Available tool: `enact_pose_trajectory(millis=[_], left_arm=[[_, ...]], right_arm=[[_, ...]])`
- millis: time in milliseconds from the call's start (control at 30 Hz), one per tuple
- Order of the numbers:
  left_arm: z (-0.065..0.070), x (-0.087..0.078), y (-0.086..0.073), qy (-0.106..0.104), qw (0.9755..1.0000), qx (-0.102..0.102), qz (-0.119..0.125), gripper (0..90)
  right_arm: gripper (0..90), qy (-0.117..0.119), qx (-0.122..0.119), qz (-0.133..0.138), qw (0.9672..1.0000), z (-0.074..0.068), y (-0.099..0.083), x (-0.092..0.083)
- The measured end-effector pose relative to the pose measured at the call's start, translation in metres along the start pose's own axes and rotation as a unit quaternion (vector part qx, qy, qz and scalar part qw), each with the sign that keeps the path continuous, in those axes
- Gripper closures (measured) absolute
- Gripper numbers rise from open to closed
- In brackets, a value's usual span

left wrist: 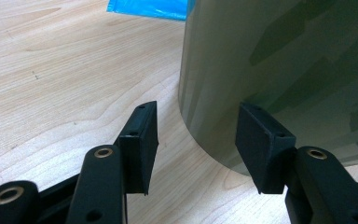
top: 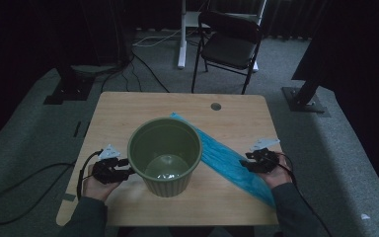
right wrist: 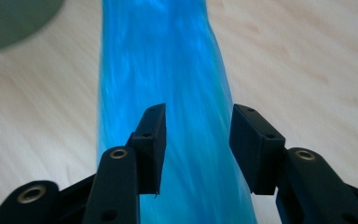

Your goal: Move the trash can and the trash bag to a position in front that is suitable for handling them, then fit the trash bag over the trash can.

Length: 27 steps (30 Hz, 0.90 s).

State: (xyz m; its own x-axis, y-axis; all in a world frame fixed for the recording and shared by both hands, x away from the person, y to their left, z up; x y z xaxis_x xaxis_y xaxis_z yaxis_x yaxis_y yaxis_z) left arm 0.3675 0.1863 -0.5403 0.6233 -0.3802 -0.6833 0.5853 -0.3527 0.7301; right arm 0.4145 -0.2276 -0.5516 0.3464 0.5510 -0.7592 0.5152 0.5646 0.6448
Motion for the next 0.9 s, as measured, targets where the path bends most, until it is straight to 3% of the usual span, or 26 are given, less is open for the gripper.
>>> enact_pose_trajectory(millis=[167,300,600,767,900], left_arm=[[0.000,0.001,0.000,0.001,1.0000,0.005,0.002,48.9],[0.000,0.002,-0.001,-0.002,1.0000,0.005,0.000,48.9],[0.008,0.006,0.002,-0.008,0.9998,0.020,0.002,49.0],[0.009,0.009,0.003,-0.007,0.9997,0.023,0.000,48.7],[0.007,0.009,0.003,-0.006,0.9997,0.022,0.000,48.3]], right_arm=[[53.6,0.008,-0.027,-0.002,0.9996,-0.006,0.031,0.021],[53.3,0.003,-0.032,-0.014,0.9994,-0.002,0.048,0.042],[52.2,-0.003,-0.029,-0.036,0.9989,0.006,0.051,0.060],[51.1,-0.003,-0.025,-0.034,0.9991,0.009,0.051,0.064],[48.6,0.000,-0.008,-0.031,0.9995,0.017,0.053,0.071]])
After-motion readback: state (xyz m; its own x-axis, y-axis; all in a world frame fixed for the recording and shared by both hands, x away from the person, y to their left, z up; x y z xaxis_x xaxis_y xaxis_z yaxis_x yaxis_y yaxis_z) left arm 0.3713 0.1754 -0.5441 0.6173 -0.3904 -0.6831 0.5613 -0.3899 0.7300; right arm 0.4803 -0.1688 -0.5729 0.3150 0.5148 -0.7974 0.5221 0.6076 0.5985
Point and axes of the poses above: each handheld gripper's, and its own axes: x roughly forward along the jaws, y roughly out of its top, z roughly to its right, the point moved 10 cm from there along x, roughly forward along the jaws, and after that the axes turned 11 degrees about y, right-handed, at the moved point
